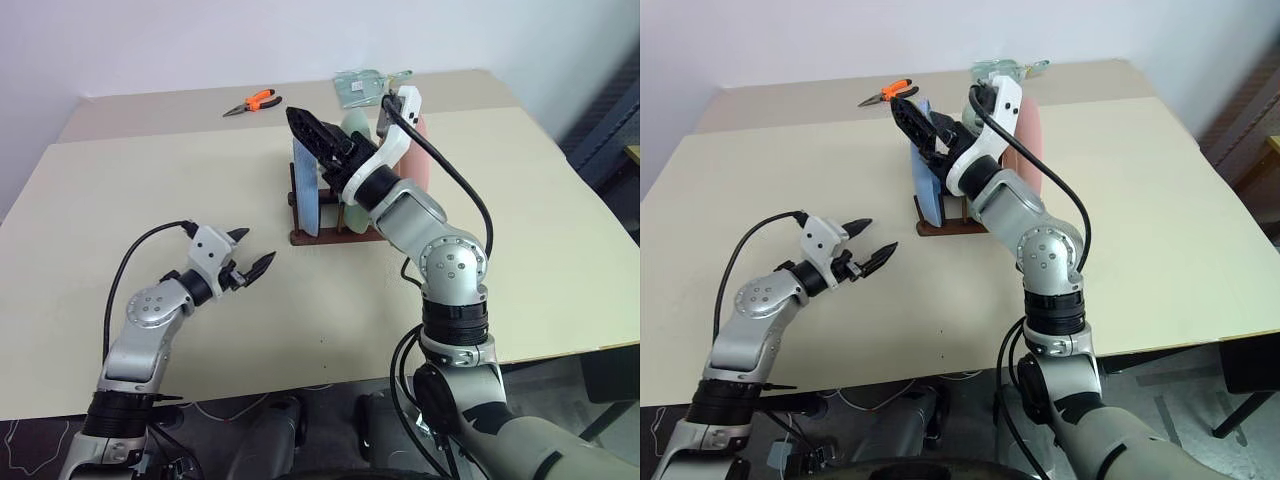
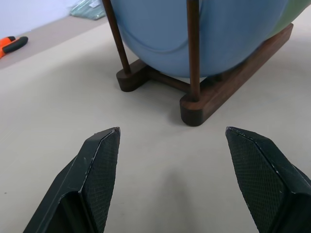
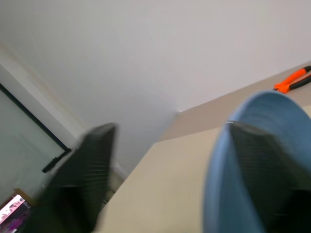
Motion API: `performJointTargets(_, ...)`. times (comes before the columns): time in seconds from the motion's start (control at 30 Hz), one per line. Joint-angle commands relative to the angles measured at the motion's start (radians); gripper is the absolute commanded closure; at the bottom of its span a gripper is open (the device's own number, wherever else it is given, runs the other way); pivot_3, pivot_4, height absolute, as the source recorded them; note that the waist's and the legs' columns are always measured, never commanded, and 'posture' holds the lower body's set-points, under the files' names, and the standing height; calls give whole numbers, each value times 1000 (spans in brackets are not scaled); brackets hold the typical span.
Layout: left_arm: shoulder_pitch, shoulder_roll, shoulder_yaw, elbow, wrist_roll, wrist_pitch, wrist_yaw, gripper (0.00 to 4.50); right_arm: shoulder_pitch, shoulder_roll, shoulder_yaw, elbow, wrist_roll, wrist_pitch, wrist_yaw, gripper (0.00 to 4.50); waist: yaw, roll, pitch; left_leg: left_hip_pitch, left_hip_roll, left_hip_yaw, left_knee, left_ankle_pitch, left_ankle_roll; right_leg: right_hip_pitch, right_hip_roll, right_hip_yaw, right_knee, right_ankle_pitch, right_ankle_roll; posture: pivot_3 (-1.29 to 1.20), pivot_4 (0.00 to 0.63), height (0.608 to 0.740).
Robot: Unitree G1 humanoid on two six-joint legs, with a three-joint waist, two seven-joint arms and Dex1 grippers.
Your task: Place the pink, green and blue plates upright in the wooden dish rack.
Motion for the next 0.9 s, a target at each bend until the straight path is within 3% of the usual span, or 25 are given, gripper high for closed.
performJointTargets(0.03, -14, -2, 0, -38, -1, -5, 2, 928, -46, -56, 65, -64, -92, -31, 90, 568, 0, 0, 0, 0, 0, 0, 0, 0, 0, 0, 0, 0, 0, 0, 0, 0, 150, 720)
performJointTargets(0.17, -16, -8, -7, -43, 3, -1, 6, 928, -58, -201, 130, -194, -158, -39, 260, 568, 1, 0, 0, 0, 0, 0, 0, 0, 0, 0, 0, 0, 0, 0, 0, 0, 150, 720)
performJointTargets(0.3, -9, -3, 6, -45, 5, 4, 13, 928, 36, -497, 46, -353, -217, -63, 440, 568, 14, -1, 0, 0, -1, 0, 1, 0, 0, 2, -1, -2, -3, 0, 0, 0, 150, 720)
performJointTargets(0.4, 17, 16, 21, -42, 15, -2, 13, 928, 259, -719, -147, -371, -215, -57, 560, 568, 29, -3, -2, 0, -1, 0, 1, -1, 1, 5, -3, -2, -6, 0, 0, 0, 150, 720)
performJointTargets(0.5, 42, 31, 25, -38, 23, -14, 11, 928, 522, -851, -288, -341, -253, -87, 673, 568, 34, -3, -1, -1, 0, 0, 1, -1, 2, 5, -4, -2, -7, -1, 1, 0, 150, 720)
performJointTargets(0.63, 54, 36, 12, -23, 37, -23, 11, 928, 714, -876, -258, -248, -398, -211, 719, 568, 20, -2, -1, 0, 2, 4, 1, -2, 2, 4, -4, 0, -6, -1, 1, 0, 150, 720)
performJointTargets(0.9, 75, 52, 9, -20, 54, -33, 0, 928, 659, -785, -145, -29, -550, -380, 707, 568, 23, -2, -1, 3, 10, 15, 2, -2, 2, 4, -4, -1, -6, 0, -6, 0, 150, 720)
